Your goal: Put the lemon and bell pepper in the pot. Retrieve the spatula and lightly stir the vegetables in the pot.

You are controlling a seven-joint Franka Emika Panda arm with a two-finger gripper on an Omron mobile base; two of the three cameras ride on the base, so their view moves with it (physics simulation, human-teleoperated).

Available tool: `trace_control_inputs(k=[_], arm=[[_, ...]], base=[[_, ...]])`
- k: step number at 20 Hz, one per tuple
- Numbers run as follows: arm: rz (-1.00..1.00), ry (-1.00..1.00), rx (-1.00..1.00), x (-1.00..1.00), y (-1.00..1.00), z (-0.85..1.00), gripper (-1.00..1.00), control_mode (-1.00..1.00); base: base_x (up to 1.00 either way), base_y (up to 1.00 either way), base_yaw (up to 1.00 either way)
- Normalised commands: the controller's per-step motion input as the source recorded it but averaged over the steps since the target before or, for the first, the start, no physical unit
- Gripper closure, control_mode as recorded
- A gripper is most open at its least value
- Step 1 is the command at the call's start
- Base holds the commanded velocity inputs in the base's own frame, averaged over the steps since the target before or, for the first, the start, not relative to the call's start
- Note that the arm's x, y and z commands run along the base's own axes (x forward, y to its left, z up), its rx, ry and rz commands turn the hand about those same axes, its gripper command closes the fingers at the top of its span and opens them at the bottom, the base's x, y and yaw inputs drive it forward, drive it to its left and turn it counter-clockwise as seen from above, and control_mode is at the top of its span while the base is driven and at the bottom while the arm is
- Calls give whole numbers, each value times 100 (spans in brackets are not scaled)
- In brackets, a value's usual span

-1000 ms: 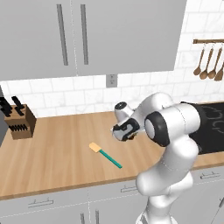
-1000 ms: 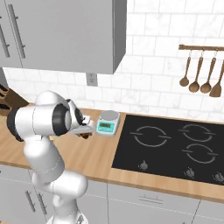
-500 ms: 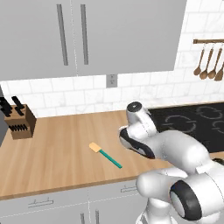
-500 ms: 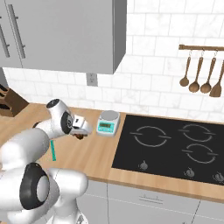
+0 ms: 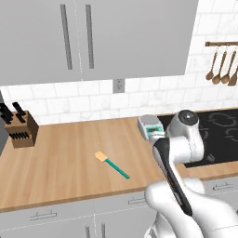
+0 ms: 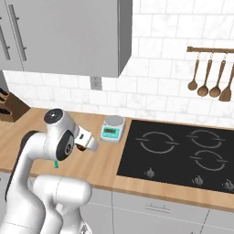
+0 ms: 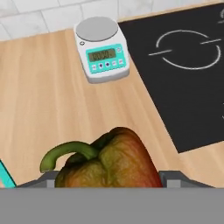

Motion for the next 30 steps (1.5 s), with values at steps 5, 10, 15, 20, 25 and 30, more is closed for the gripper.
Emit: trace_control_inputs(k=[5,10,15,20,25,30], arm=[[-15,-2,17,-72,-45,100,100,-100],[-10,2,10,-30,-17,97,100,-100],[-5,24,0,-38,0,42,100,-100],[-1,22,0,-36,0,0,100,100],[0,0,0,0,0,0,100,100],[0,0,0,0,0,0,100,100]], base=[[0,0,0],[0,0,0],[0,0,0],[-8,-1,-1],[-19,-70,-9],[0,-100,-3]])
